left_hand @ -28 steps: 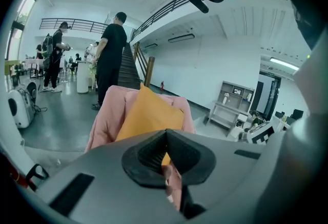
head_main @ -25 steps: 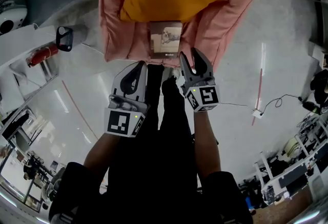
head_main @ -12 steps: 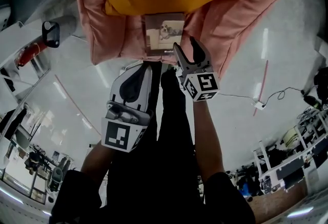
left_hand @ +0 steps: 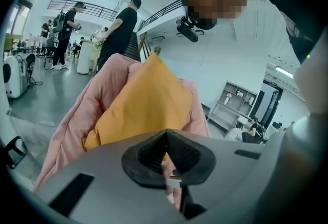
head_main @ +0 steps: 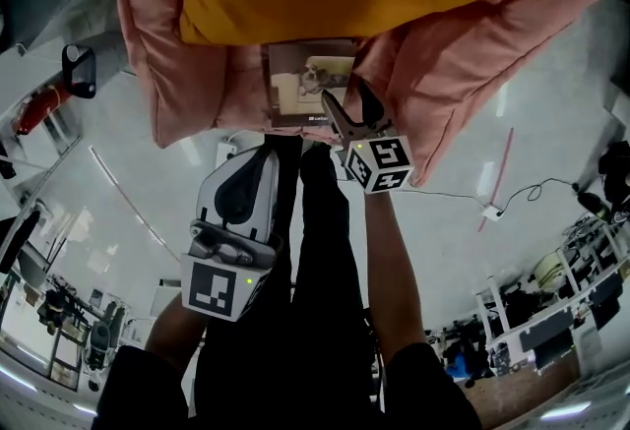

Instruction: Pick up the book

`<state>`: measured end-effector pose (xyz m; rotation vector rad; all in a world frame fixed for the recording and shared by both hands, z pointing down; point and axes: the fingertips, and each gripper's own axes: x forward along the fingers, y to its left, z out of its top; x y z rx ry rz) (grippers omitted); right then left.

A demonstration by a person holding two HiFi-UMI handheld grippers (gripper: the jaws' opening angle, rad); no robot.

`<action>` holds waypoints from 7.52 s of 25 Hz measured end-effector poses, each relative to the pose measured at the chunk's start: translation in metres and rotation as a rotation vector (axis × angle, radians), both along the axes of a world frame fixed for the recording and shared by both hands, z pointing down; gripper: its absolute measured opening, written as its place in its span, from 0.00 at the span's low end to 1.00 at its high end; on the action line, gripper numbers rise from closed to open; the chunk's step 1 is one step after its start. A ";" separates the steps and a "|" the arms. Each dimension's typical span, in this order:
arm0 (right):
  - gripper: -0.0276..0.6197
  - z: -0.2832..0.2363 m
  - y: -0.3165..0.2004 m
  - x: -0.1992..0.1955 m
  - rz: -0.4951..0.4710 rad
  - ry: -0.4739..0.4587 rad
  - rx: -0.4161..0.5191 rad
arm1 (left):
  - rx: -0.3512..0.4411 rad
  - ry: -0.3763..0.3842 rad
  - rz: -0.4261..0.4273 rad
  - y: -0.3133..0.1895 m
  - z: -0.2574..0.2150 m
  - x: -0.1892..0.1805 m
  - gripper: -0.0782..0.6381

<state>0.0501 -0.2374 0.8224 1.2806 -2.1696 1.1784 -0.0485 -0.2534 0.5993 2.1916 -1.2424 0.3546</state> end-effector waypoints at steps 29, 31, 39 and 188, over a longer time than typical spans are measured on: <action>0.55 0.079 -0.012 -0.012 -0.117 -0.103 -0.136 | -0.079 0.036 -0.022 0.004 0.054 -0.002 0.12; 0.57 0.080 -0.013 -0.011 -0.131 -0.112 -0.139 | -0.082 0.039 -0.024 0.003 0.056 -0.003 0.12; 0.57 0.083 -0.013 -0.023 -0.214 -0.182 -0.149 | -0.084 0.039 0.019 0.009 0.062 0.007 0.12; 0.28 -0.477 0.209 0.028 0.119 0.233 0.488 | 0.422 -0.007 -0.086 0.207 -0.339 -0.014 0.12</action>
